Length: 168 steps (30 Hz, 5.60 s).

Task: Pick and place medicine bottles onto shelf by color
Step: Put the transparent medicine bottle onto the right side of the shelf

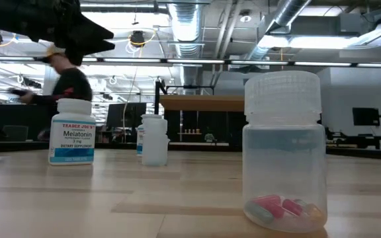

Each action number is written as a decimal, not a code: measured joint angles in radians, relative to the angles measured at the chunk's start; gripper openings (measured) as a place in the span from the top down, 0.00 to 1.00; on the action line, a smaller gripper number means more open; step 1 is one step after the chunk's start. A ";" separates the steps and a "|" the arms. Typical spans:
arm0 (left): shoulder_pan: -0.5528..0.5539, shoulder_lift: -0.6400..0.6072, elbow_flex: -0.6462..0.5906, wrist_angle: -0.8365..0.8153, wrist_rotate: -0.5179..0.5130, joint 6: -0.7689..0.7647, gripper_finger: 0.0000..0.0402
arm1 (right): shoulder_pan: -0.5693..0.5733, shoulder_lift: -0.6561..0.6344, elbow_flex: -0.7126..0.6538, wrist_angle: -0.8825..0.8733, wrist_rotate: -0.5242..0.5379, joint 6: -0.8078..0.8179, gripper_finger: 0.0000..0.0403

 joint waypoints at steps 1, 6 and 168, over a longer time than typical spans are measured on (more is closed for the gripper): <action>0.000 0.000 0.000 -0.011 0.009 -0.023 0.59 | 0.018 0.005 0.000 0.025 0.025 0.011 0.48; -0.008 0.000 0.000 -0.038 0.106 -0.083 0.59 | 0.061 0.040 0.000 0.156 0.068 0.016 0.48; -0.253 0.073 -0.001 0.094 0.126 -0.038 0.59 | 0.001 0.706 0.007 0.805 -0.267 -0.506 0.60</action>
